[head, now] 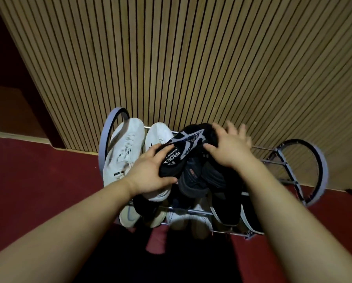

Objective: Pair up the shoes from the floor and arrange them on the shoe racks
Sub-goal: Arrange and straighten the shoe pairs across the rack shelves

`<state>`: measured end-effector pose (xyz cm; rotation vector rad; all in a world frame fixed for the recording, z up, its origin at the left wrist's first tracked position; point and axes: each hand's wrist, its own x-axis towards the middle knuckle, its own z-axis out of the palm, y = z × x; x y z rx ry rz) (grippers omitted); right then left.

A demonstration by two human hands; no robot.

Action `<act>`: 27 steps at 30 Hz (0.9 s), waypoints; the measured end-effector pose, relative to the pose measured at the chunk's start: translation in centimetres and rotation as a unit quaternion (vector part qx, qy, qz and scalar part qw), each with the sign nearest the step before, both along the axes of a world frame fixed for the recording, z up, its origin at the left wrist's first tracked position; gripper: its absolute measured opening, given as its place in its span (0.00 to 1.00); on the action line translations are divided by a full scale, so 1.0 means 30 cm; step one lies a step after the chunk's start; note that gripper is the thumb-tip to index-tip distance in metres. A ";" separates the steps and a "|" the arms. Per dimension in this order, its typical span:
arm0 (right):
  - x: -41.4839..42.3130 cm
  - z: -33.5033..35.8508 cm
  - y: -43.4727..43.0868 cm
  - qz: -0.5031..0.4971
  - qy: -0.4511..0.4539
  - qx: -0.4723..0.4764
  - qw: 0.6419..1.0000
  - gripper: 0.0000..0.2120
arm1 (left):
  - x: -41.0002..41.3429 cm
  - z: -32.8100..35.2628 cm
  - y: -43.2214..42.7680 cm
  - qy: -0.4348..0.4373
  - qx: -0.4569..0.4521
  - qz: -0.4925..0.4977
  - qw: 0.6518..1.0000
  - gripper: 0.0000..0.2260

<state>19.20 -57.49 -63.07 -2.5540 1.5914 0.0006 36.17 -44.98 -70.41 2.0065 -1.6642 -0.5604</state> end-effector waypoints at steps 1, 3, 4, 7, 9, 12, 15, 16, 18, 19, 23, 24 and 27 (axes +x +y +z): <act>-0.037 -0.019 0.027 -0.045 -0.042 0.008 0.998 0.36 | -0.004 -0.002 -0.005 -0.001 -0.007 0.008 1.000 0.41; -0.093 -0.066 0.085 -0.084 -0.105 0.062 0.989 0.42 | 0.002 -0.001 -0.019 0.000 0.015 0.018 1.000 0.40; -0.106 -0.090 0.108 -0.090 -0.141 0.093 0.982 0.45 | 0.011 0.003 -0.029 0.000 0.034 0.021 0.999 0.41; -0.106 -0.154 0.126 -0.096 -0.209 0.097 0.968 0.52 | 0.028 0.027 -0.055 -0.010 0.058 0.020 0.998 0.45; -0.098 -0.170 0.131 -0.085 -0.224 0.066 0.968 0.49 | 0.011 0.043 -0.059 -0.021 0.048 0.023 0.998 0.44; -0.134 -0.170 0.129 -0.075 -0.295 0.045 0.951 0.40 | -0.030 0.052 -0.047 0.017 0.003 0.046 0.999 0.40; -0.241 -0.145 0.109 -0.062 -0.367 0.033 0.928 0.36 | -0.068 0.049 -0.050 0.091 -0.053 0.086 0.991 0.37; -0.289 -0.141 0.099 -0.058 -0.376 0.022 0.924 0.35 | -0.083 0.049 -0.058 0.109 -0.071 0.096 0.987 0.36; -0.394 -0.150 0.073 -0.055 -0.376 -0.005 0.925 0.32 | -0.125 0.057 -0.072 0.118 -0.099 0.104 0.983 0.35; -0.450 -0.163 0.052 -0.056 -0.376 -0.018 0.925 0.31 | -0.151 0.062 -0.079 0.112 -0.110 0.103 0.982 0.35; -0.660 -0.243 -0.055 -0.065 -0.354 -0.004 0.933 0.28 | -0.284 0.104 -0.122 0.125 -0.136 0.085 0.979 0.33; -0.700 -0.263 -0.075 -0.056 -0.327 0.015 0.943 0.29 | -0.327 0.116 -0.137 0.115 -0.134 0.075 0.981 0.33; -0.765 -0.318 -0.101 -0.039 -0.242 0.043 0.969 0.30 | -0.476 0.134 -0.204 0.016 -0.090 0.036 0.995 0.37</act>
